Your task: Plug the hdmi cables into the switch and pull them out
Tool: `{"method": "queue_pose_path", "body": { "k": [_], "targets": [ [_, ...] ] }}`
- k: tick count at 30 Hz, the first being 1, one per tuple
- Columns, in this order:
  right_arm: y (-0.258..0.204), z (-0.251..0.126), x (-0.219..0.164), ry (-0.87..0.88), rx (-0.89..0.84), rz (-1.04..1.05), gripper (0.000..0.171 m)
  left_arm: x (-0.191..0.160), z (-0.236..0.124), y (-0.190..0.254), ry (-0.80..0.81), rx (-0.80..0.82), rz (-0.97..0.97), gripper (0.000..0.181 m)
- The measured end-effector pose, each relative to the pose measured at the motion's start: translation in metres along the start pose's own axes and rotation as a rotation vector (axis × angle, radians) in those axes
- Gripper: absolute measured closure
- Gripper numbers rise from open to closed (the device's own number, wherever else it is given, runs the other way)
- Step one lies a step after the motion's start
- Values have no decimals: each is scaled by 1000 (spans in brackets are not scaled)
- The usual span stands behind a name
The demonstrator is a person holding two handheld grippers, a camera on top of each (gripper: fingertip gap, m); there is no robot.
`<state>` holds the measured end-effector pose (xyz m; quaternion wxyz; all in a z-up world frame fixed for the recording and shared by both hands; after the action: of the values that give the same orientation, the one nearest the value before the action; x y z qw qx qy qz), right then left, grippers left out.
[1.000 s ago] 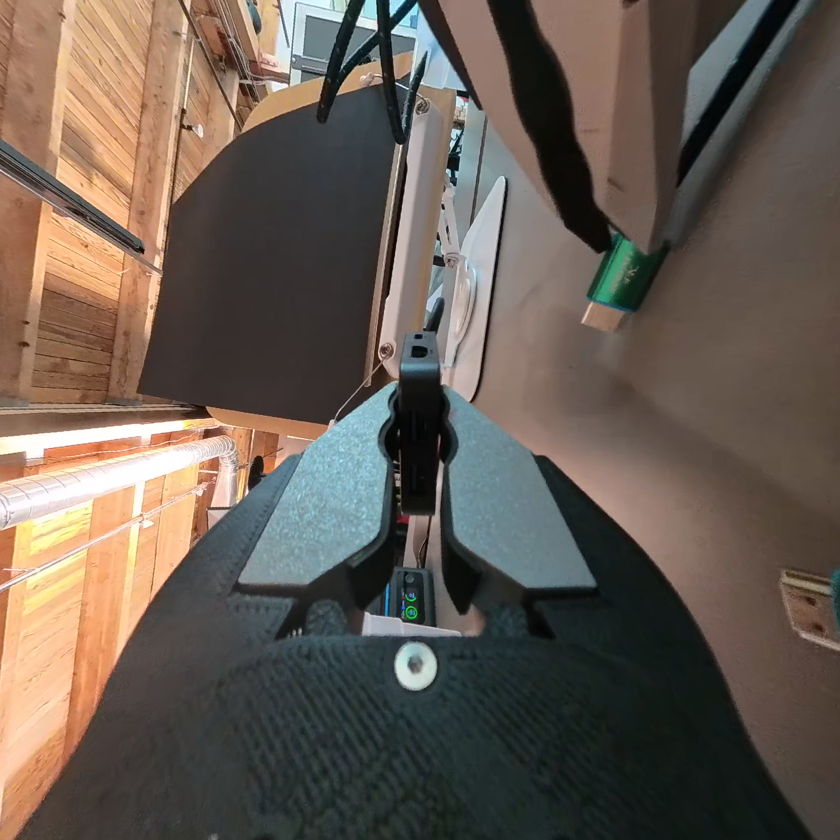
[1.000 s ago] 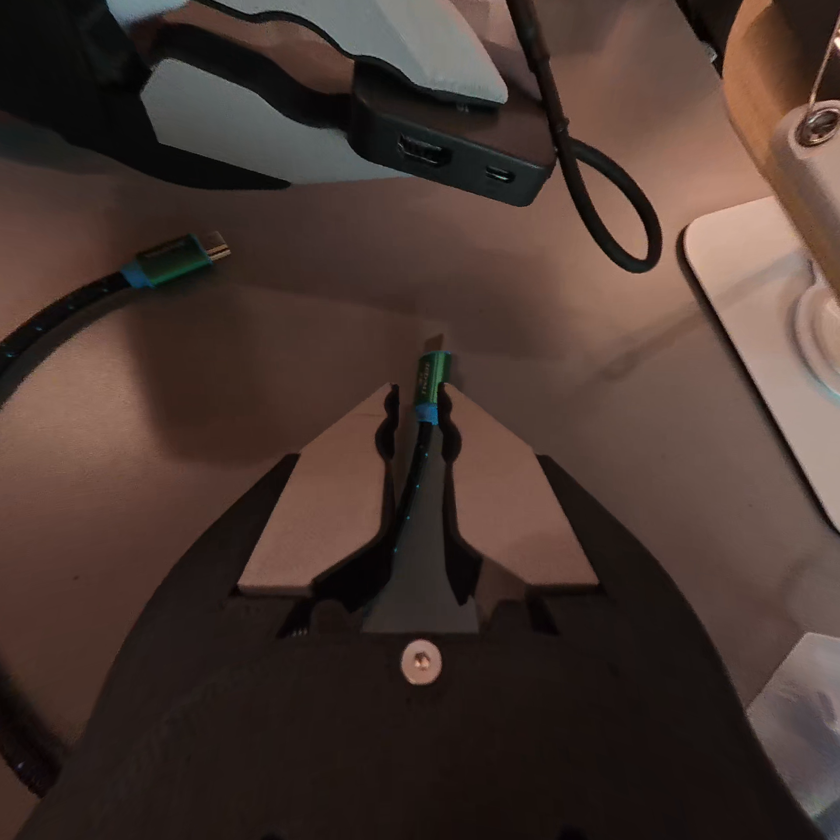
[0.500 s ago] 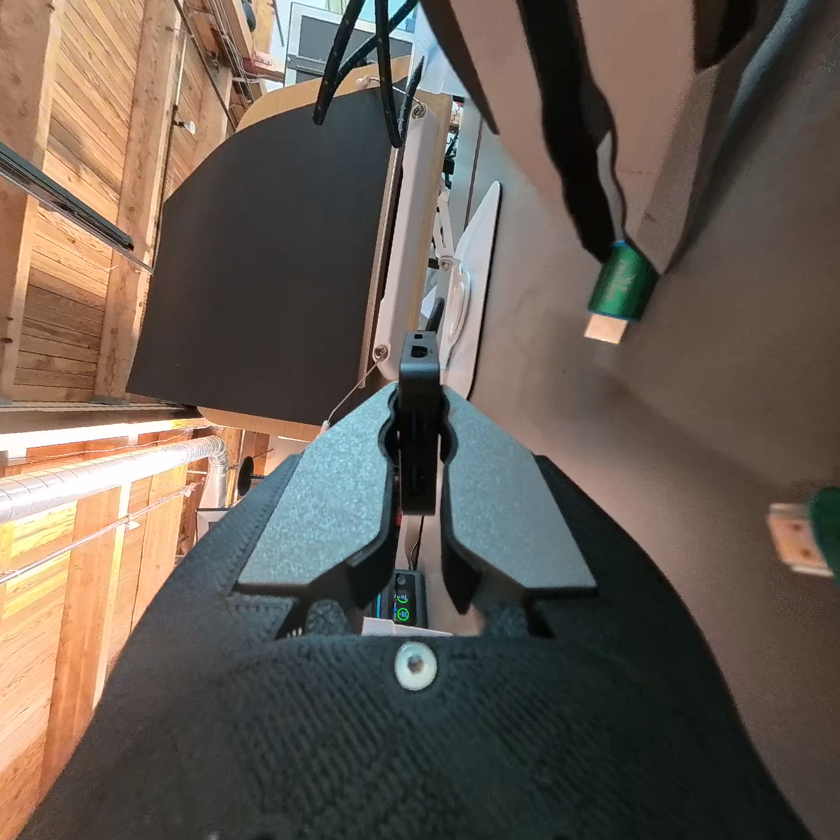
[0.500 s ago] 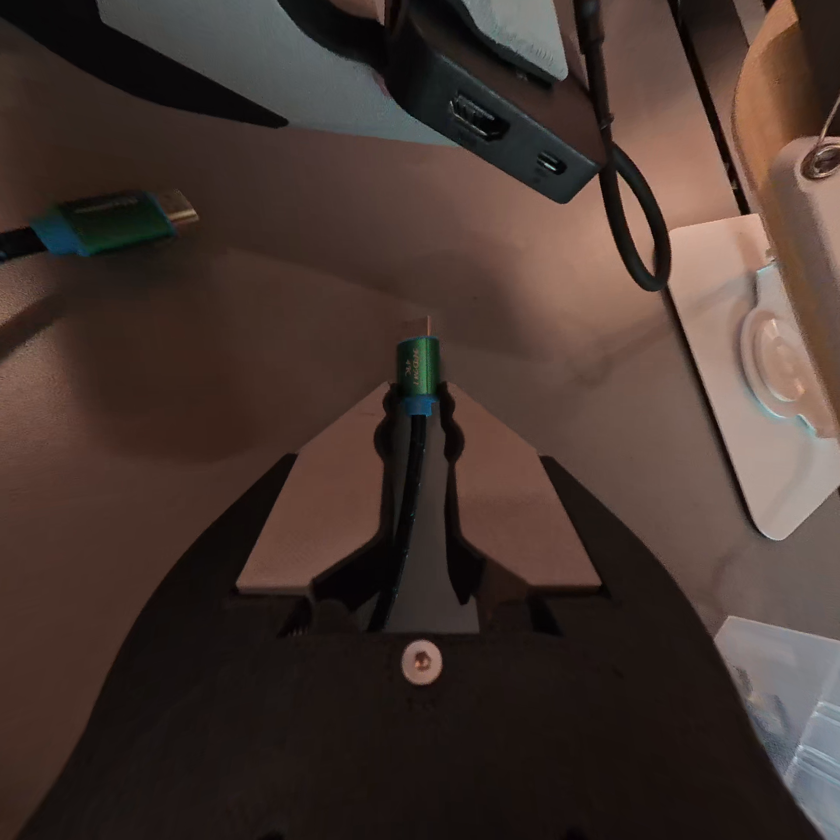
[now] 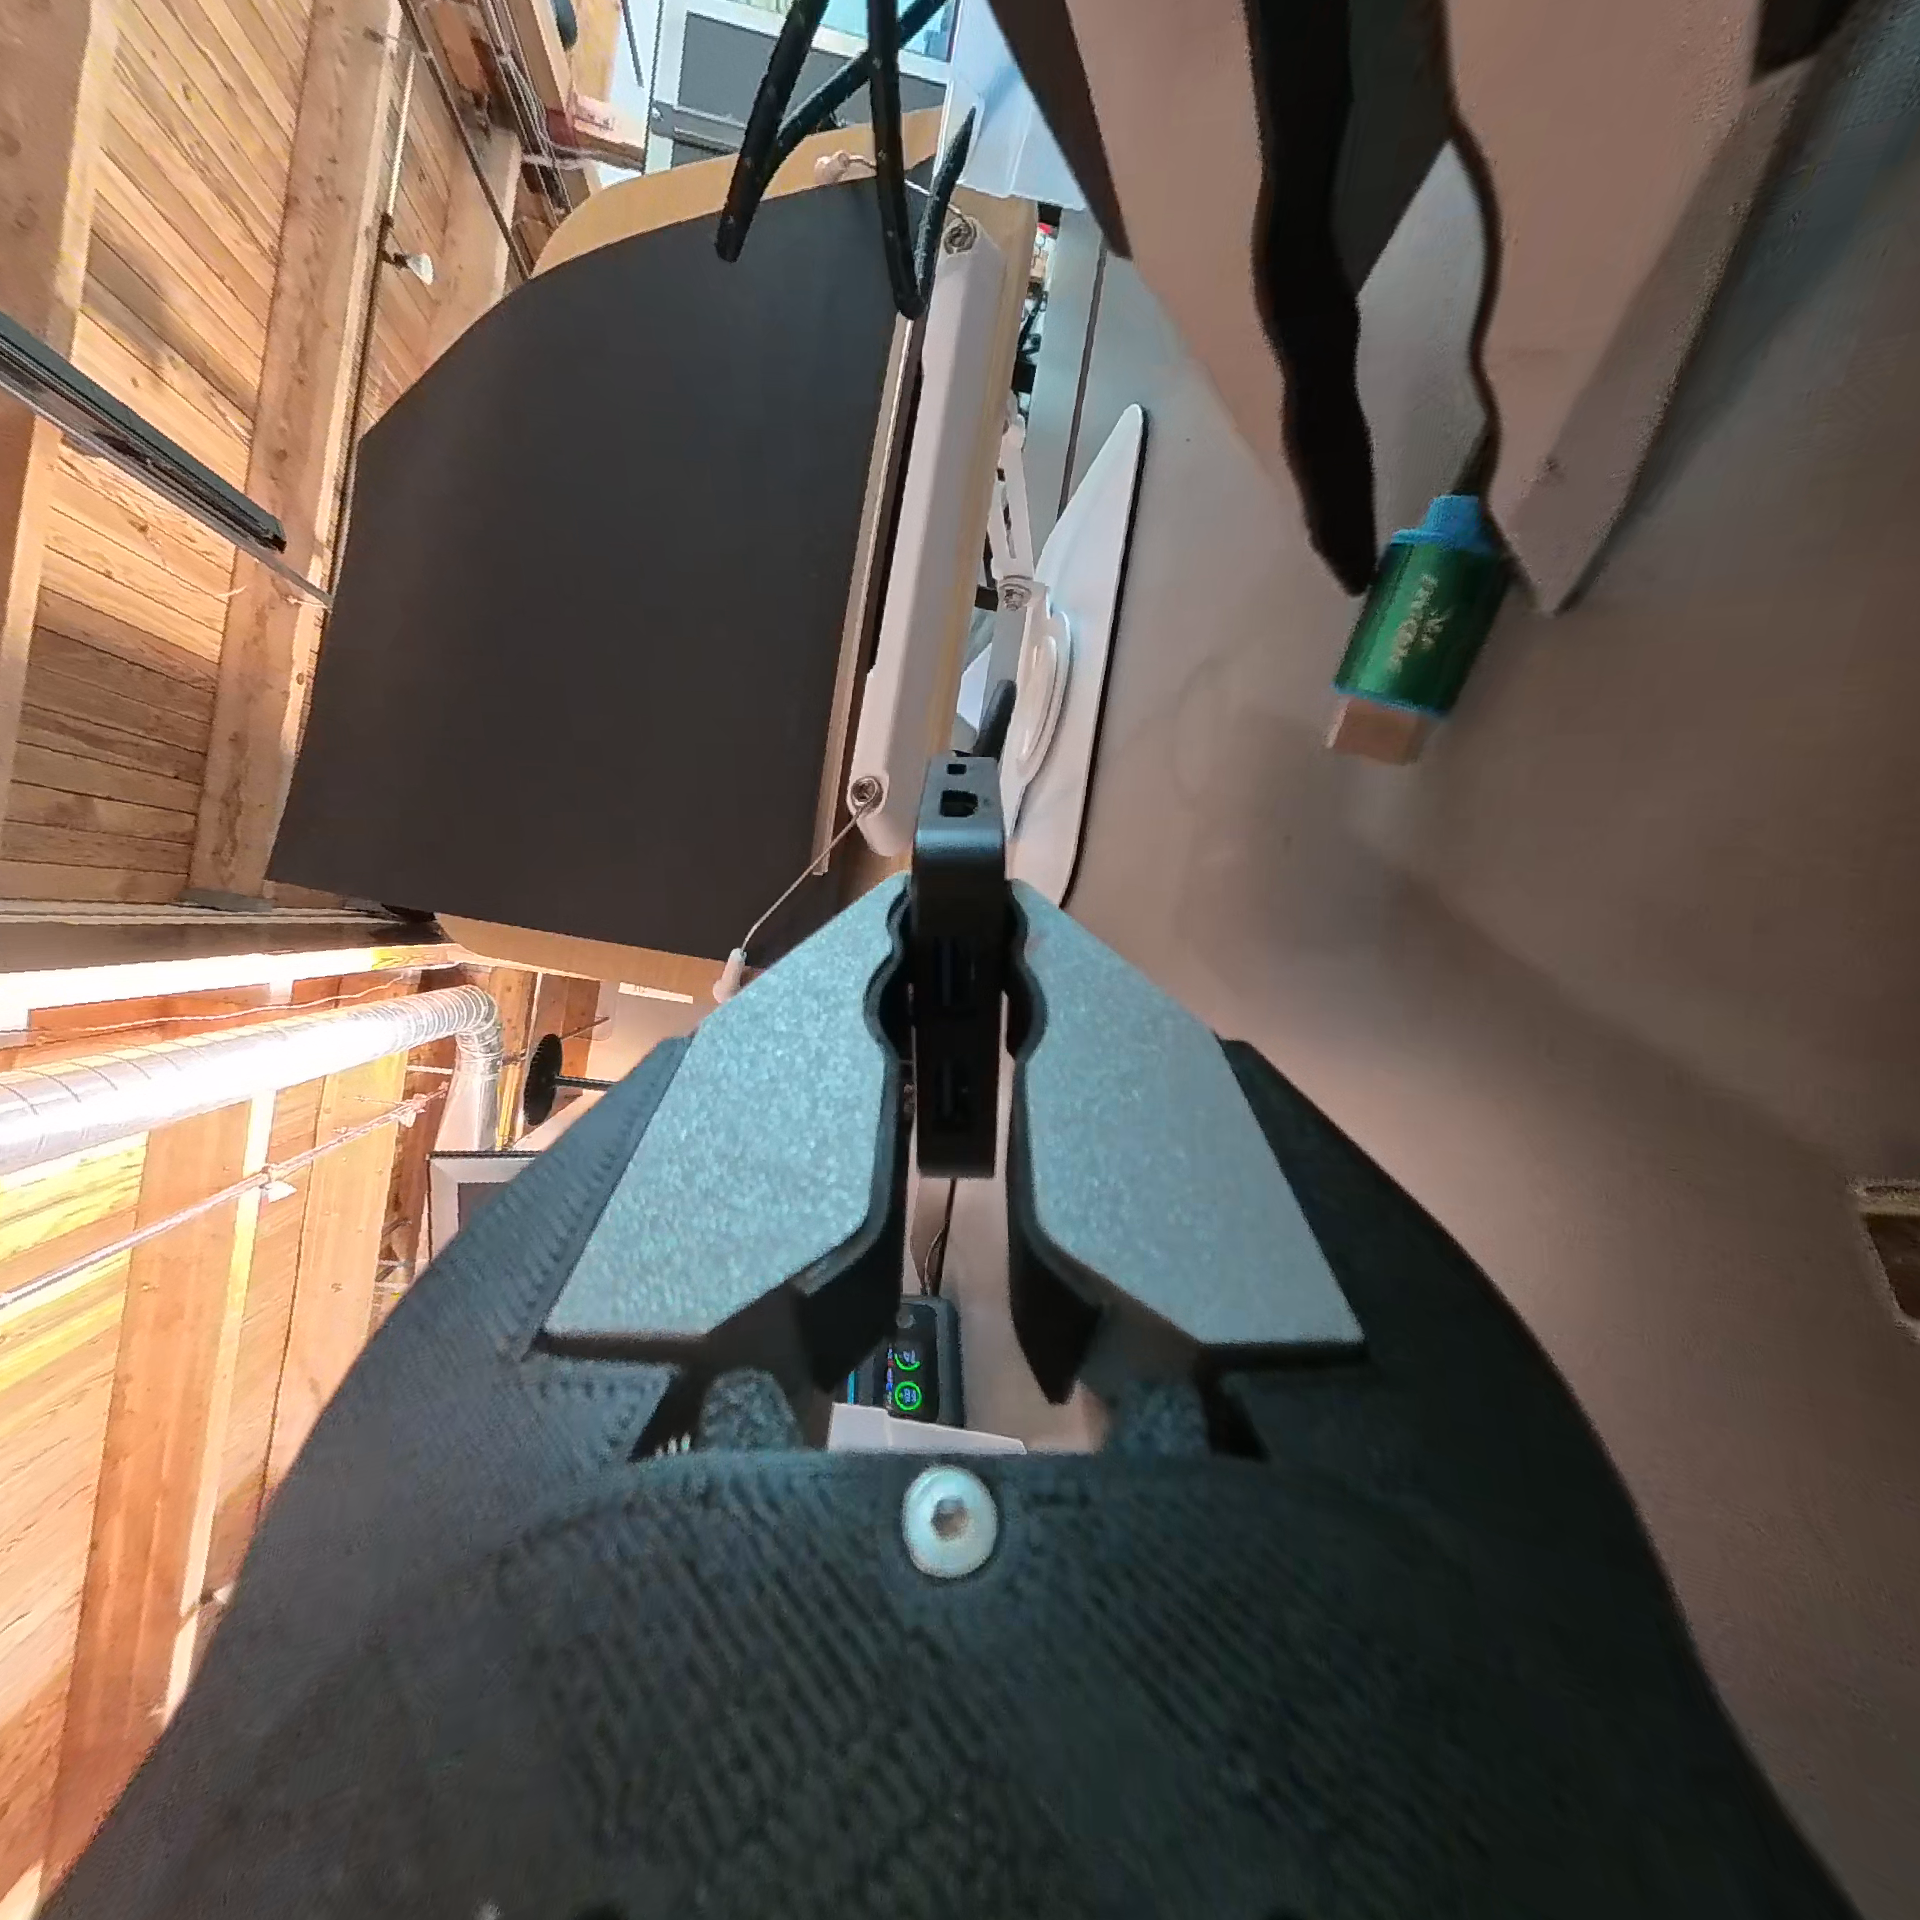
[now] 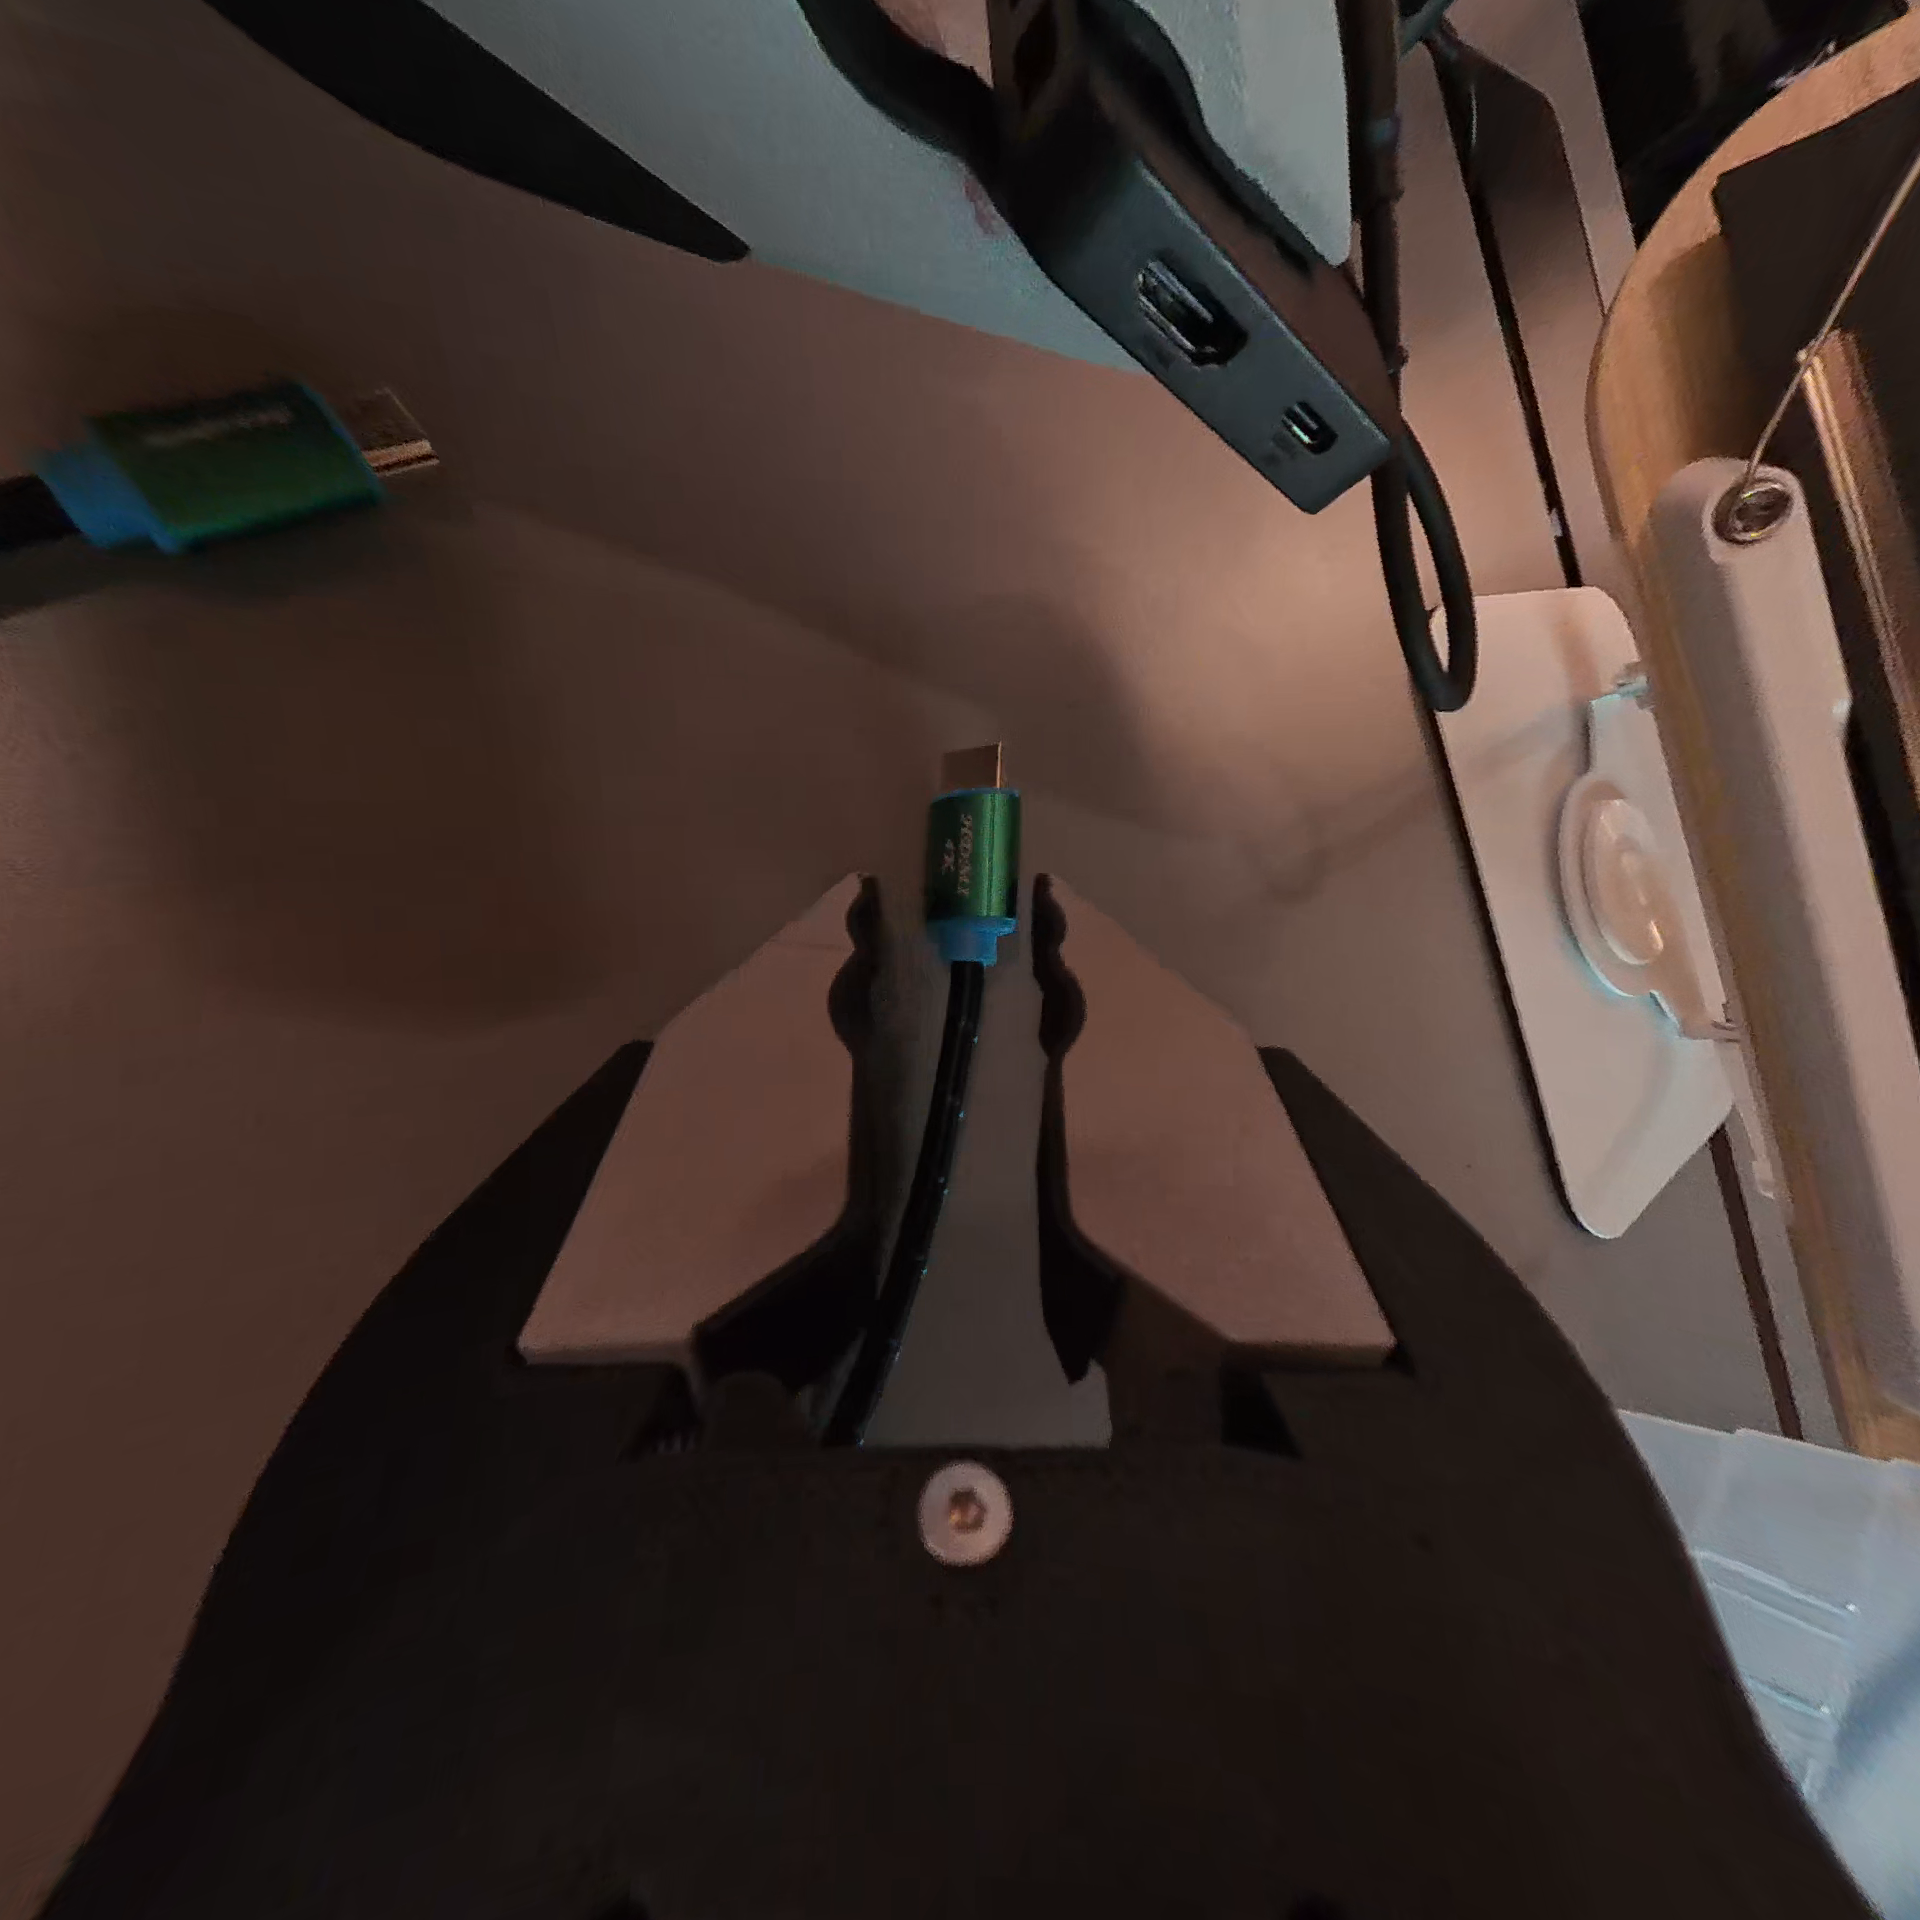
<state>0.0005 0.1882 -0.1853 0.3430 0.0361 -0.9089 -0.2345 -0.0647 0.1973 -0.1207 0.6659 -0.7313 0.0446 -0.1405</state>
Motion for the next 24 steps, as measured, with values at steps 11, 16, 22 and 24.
{"method": "queue_pose_path", "body": {
  "k": [11, 16, 22, 24],
  "targets": [
    [6, 4, -2, -22, 15, 94, 157, 2, 0, 2, 8, 10, 45, 170],
    [2, -5, 5, 48, 295, 451, 164, 2, 2, 5, -3, 29, 135, 170],
    [2, -14, 5, 85, 469, 633, 166, 2, 3, 8, 6, 15, 124, 170],
    [-5, -12, 6, 70, 498, 625, 166, 2, 3, 7, 5, 16, 117, 170]
  ]
}}
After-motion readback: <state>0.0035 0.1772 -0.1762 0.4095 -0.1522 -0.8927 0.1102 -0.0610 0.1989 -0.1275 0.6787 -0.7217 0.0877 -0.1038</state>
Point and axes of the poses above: each gripper's, where its closed fingertips meet, z out along the fingers, x out of its top, y = z × x across the jaws, the point moved 1 cm from there along -z, back along the fingers, and after that the axes turned 5 degrees about z, right-handed, at the moved point
